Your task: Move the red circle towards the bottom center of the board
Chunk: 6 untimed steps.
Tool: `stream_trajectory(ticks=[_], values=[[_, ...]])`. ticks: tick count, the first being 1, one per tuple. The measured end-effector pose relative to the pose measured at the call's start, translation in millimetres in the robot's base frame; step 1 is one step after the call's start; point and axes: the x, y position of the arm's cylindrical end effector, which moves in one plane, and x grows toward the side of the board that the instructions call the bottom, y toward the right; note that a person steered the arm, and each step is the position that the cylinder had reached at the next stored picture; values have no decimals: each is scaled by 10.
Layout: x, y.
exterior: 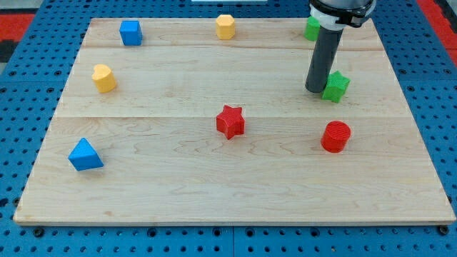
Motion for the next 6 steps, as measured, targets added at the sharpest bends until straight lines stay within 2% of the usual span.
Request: stream_trajectory(ticks=[1, 4, 5, 6], values=[[24, 125], [190, -15], [480, -201], [956, -538]])
